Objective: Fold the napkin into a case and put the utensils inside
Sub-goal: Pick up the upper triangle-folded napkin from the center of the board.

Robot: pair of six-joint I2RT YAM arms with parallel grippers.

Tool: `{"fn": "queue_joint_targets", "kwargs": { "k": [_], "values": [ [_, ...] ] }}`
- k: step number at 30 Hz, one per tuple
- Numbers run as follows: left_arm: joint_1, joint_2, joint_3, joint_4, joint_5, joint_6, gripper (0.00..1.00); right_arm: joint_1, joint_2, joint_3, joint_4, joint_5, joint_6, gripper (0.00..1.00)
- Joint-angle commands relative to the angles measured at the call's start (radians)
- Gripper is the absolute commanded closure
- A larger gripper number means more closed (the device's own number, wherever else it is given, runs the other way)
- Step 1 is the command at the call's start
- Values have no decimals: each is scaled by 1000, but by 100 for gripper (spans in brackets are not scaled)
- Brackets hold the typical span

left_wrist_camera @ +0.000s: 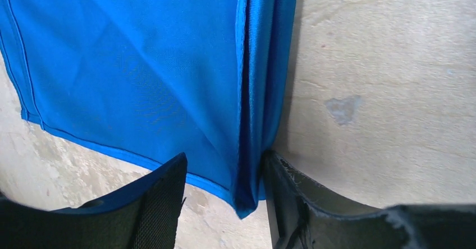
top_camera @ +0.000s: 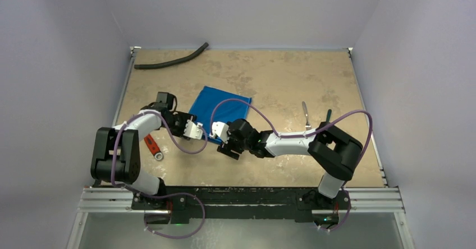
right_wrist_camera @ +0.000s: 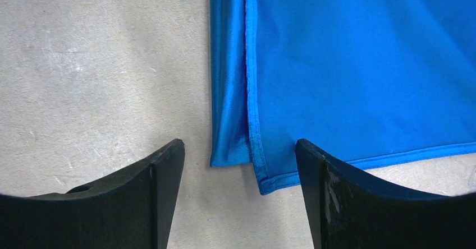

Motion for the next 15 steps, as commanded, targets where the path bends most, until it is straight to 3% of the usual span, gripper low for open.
{"fn": "queue_joint_targets", "kwargs": {
  "k": [1,10,15],
  "values": [
    [-11,103,-28,-17,-99,23,51,-14,32,-5,-77,6,0,25],
    [-38,200,79,-159,-132,55,57,-62,34,28,-81,14,17,34],
    [-40,208,97,-158,-126,37,73,-63,40,33,-48,21,13,38]
  ]
}}
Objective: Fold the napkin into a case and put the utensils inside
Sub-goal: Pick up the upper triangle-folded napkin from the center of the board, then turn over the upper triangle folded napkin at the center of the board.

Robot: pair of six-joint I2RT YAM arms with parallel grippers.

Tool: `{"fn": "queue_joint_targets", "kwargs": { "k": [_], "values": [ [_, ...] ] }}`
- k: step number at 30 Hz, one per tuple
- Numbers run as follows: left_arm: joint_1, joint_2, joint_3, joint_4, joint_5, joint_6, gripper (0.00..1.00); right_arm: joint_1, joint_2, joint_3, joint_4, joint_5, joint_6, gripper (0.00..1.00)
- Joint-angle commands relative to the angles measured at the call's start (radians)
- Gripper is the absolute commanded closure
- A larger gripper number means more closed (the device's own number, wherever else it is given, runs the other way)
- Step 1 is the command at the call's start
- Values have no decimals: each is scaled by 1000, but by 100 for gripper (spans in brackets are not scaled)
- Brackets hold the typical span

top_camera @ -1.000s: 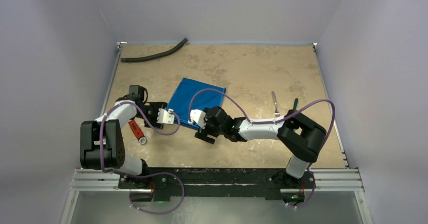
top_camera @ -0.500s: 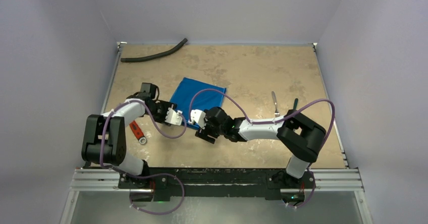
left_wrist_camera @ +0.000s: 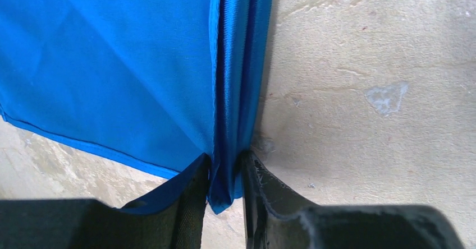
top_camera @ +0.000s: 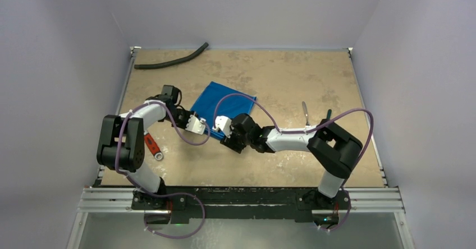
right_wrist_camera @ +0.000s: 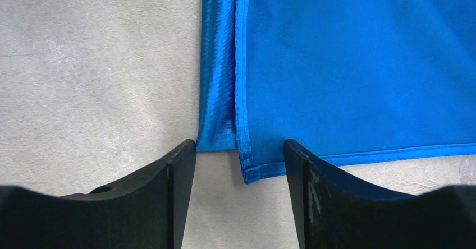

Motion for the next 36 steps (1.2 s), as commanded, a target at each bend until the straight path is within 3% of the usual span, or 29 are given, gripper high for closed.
{"fn": "queue_joint_targets", "kwargs": {
  "k": [1,5,8,15,18,25,36],
  "values": [
    [-6,68,-49,-96,-69,2,74,-3,25,12,-15,56,1,38],
    [-7,60,-64,-89,-63,12,77,-1,32,17,-9,69,-13,36],
    [-7,62,-55,-94,-45,7,87,-1,47,32,-18,61,-6,40],
    [-8,62,-26,-93,-32,-19,97,-1,90,70,-58,10,60,78],
    [-7,57,-21,-90,-36,-45,99,-2,83,68,-45,22,61,100],
    [-2,18,31,-141,-20,-134,100,-1,-12,15,-10,48,64,100],
    [-3,-212,3,-326,34,-185,100,53,-176,-10,-22,22,145,100]
  ]
}}
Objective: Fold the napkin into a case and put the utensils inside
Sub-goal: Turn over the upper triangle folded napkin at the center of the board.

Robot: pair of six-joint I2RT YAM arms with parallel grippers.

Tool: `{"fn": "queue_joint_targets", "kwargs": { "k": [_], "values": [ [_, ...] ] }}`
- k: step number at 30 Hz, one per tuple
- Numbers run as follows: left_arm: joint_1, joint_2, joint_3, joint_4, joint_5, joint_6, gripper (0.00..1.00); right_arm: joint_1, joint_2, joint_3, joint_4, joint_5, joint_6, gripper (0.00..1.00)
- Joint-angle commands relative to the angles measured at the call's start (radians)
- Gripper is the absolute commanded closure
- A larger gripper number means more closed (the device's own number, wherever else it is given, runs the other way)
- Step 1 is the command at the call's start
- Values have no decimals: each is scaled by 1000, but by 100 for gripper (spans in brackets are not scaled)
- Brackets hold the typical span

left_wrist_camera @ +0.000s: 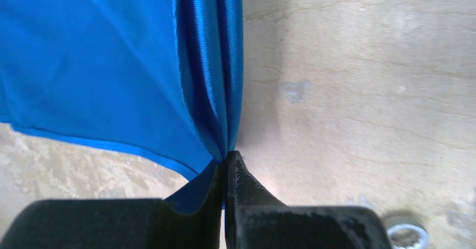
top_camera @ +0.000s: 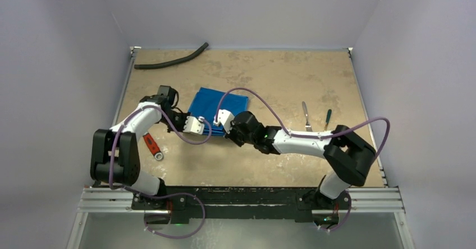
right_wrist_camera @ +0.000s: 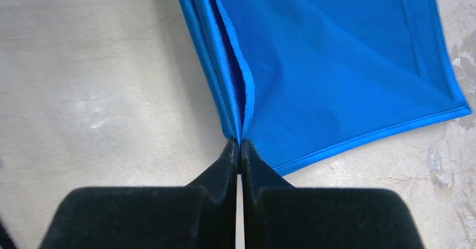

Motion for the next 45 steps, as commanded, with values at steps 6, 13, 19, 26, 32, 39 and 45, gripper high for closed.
{"fn": "queue_joint_targets", "kwargs": {
  "k": [6,13,19,26,32,39,45],
  "values": [
    [-2,-266,27,-337,75,-31,100,118,-205,-27,-124,-5,170,100],
    [-11,-462,198,-643,138,-95,100,282,-474,27,-363,-11,393,100],
    [-122,-487,308,-644,170,-270,100,286,-576,72,-449,-28,496,100],
    [-145,-74,298,-344,121,-495,100,-168,-268,43,-241,-282,303,100],
    [-152,363,618,-49,-46,-847,100,-381,23,198,-173,-352,193,100],
    [-178,725,1003,-27,-121,-982,100,-516,237,335,-148,-404,143,100],
    [-199,732,1001,87,-195,-1045,34,-537,341,406,-149,-355,148,63]
  ]
}}
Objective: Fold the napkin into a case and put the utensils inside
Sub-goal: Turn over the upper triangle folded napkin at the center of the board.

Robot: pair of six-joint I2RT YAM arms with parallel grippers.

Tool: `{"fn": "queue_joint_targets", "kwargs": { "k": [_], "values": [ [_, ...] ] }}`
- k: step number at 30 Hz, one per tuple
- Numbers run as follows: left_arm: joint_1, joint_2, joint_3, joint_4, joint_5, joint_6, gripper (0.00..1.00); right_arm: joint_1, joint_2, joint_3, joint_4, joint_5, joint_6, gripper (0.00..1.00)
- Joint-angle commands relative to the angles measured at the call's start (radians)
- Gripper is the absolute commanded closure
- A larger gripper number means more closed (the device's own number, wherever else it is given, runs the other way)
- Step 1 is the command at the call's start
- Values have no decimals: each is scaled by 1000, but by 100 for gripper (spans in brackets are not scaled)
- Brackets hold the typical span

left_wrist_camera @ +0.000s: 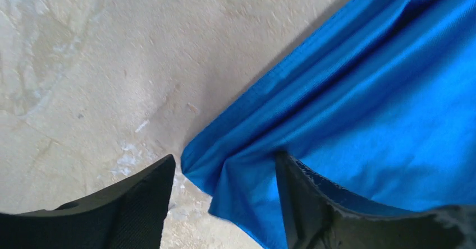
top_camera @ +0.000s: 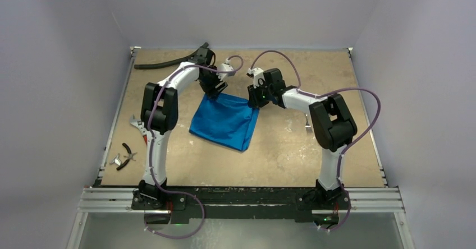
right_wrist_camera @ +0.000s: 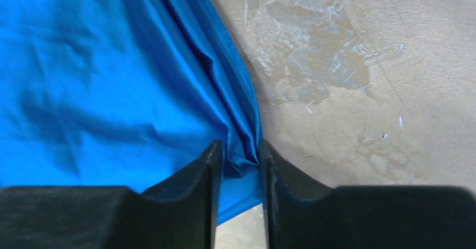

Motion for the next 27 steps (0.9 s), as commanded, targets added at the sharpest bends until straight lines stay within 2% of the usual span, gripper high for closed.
{"fn": "queue_joint_targets", "kwargs": {
  "k": [1,2,5,7,11,13,16,20,27],
  "values": [
    [-18,-35,33,116,-73,-103,32,0,29,50,12,43,-1,57],
    [-14,-50,30,138,-82,-114,31,-1,27,60,14,79,8,52],
    [8,-100,63,171,-78,-145,23,-2,1,84,16,223,75,45],
    [26,-118,110,133,-47,-136,22,-3,-33,90,15,290,111,28],
    [55,-157,118,67,14,-93,22,-5,-118,41,27,309,174,21],
    [62,-176,85,34,50,-72,23,-5,-151,0,37,259,202,22],
    [61,-210,-2,-30,126,-23,28,3,-191,-96,128,176,260,34],
    [59,-270,-145,-73,185,45,36,20,-207,-201,215,90,332,37],
    [48,-322,-284,-93,183,94,42,15,-120,-152,170,42,349,38]
  ]
}}
